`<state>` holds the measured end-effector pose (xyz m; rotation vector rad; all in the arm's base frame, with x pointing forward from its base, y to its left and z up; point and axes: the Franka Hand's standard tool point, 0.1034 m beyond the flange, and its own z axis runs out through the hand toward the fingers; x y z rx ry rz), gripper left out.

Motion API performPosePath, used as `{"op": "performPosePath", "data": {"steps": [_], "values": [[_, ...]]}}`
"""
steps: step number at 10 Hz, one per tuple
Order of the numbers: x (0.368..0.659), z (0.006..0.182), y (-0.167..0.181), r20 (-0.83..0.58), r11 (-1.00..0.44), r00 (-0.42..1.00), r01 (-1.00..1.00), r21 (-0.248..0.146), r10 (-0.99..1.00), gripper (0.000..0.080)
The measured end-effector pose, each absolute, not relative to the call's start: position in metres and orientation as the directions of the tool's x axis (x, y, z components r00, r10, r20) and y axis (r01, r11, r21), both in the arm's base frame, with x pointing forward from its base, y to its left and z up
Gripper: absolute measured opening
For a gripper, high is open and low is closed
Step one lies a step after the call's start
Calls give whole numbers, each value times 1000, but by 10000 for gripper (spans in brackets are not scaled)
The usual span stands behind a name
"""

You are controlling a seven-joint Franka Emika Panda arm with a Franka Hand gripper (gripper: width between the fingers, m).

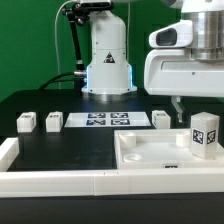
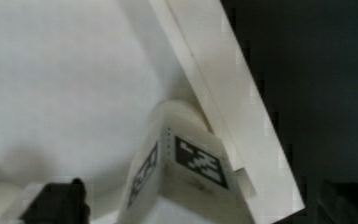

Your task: Assemble square table

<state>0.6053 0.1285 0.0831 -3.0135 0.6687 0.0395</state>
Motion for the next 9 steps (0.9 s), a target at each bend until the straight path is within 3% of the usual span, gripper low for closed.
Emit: {"op": "performPosePath", "data": {"steps": [5, 9], "values": [[604, 81, 129, -14, -998, 1000, -16, -54, -16, 649], [607, 81, 125, 14, -927, 927, 374, -36, 374, 649]]}}
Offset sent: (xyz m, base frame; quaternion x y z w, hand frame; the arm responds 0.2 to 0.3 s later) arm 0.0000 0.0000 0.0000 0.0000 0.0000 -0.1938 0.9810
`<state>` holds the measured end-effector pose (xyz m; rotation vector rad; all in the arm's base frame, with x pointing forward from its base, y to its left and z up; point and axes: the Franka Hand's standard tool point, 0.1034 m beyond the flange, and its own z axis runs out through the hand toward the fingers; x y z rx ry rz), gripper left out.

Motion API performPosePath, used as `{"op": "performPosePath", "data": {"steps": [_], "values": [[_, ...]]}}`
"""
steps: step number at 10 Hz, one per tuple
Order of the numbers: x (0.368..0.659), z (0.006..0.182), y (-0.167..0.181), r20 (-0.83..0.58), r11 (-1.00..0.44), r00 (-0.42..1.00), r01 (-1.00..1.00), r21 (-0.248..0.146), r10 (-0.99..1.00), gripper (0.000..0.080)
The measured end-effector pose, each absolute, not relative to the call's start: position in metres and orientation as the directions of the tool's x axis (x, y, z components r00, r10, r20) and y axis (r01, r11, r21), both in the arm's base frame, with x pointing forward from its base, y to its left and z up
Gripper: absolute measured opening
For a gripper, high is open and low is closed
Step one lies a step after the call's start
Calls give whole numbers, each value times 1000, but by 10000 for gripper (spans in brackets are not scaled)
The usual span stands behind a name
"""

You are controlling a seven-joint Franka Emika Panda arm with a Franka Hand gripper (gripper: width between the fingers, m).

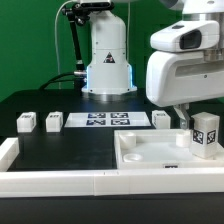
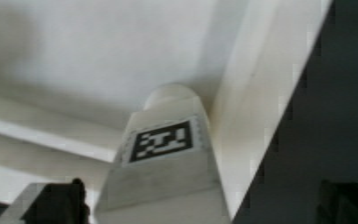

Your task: Assemble square table

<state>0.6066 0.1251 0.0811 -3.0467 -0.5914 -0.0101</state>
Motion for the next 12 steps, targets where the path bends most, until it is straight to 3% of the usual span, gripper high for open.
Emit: {"op": "performPosePath", "data": {"steps": [2, 5, 6, 7, 8, 12], "values": [[611, 83, 122, 27, -855, 855, 519, -8, 518, 649], [611, 83, 120, 26, -847, 847, 531, -7, 531, 619], [611, 83, 120, 26, -847, 847, 531, -7, 531, 434], [611, 83, 120, 26, -847, 847, 531, -7, 531, 434], [611, 82, 120, 26, -853, 853, 522, -8, 522, 291], [611, 82, 120, 24, -916, 916, 400, -12, 400, 291]]}}
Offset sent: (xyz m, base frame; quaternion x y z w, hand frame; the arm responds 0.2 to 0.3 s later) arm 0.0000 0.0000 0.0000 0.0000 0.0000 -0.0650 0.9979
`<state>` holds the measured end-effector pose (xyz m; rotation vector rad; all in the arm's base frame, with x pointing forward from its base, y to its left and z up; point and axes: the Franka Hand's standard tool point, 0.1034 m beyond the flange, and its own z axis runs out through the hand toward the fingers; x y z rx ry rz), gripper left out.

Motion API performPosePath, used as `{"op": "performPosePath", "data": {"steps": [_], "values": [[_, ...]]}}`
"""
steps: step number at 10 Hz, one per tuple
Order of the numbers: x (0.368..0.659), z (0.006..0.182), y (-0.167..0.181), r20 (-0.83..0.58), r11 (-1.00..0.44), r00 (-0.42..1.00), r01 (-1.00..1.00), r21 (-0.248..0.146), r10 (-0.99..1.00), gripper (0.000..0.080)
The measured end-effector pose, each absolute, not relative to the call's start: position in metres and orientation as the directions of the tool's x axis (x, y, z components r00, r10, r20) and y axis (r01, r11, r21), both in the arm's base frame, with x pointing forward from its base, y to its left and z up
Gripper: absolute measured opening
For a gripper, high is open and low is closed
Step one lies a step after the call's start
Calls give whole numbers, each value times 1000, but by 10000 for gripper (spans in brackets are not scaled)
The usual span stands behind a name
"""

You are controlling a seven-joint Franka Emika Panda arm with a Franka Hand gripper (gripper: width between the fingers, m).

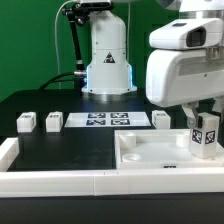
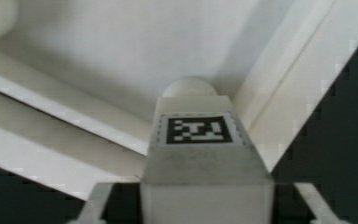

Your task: Assemble square table

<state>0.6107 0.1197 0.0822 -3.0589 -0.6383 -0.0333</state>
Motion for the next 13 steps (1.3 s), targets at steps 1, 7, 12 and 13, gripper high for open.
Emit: {"op": "performPosePath", "data": {"steps": [1, 7, 12, 13], "values": [[610, 82, 120, 23, -962, 962, 271, -27, 270, 291], [609, 81, 120, 5, -940, 940, -340, -42, -340, 292], [609, 80, 119, -14, -689, 690, -724, -42, -724, 294], [610, 80, 118, -21, -643, 644, -765, -43, -765, 294]]}}
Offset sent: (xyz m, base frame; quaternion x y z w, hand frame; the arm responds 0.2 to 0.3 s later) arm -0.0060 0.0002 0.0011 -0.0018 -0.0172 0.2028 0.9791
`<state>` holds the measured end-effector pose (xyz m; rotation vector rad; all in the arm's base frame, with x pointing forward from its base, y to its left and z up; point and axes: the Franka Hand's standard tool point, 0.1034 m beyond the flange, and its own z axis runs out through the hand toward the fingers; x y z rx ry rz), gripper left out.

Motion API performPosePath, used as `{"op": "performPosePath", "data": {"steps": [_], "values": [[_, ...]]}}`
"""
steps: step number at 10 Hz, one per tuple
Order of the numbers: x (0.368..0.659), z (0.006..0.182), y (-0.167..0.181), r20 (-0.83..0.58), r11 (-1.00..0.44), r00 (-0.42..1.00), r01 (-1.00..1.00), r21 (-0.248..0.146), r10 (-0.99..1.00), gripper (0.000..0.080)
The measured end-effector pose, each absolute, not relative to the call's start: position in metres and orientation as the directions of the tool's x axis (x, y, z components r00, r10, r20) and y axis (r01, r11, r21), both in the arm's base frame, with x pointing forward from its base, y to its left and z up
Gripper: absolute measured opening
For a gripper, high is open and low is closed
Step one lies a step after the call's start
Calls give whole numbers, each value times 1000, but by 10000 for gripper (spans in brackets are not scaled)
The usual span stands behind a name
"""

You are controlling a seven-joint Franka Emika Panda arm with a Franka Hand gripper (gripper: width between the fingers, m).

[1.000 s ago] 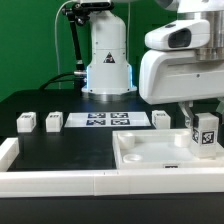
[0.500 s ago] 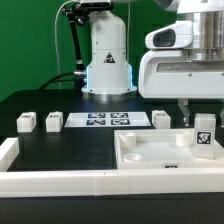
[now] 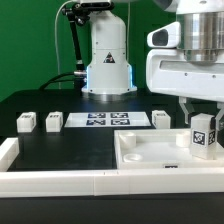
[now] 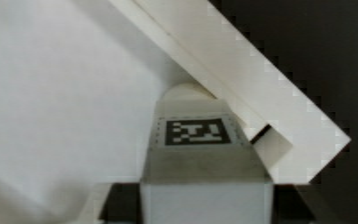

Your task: Assemble square table

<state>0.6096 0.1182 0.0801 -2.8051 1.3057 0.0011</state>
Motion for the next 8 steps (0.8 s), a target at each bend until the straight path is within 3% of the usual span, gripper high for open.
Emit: {"op": "performPosePath", "data": {"steps": [2, 3, 4, 5, 6, 8], "values": [[610, 80, 118, -31, -569, 570, -821, -46, -821, 294], [610, 80, 119, -33, -547, 548, -836, -45, -836, 355], [609, 80, 121, -36, -522, 524, -852, -45, -851, 514], [609, 80, 121, -36, -529, 531, -847, -45, -847, 514], [609, 80, 122, -35, -542, 544, -839, -45, -839, 619], [609, 81, 124, -28, -666, 668, -744, -50, -744, 644]]}}
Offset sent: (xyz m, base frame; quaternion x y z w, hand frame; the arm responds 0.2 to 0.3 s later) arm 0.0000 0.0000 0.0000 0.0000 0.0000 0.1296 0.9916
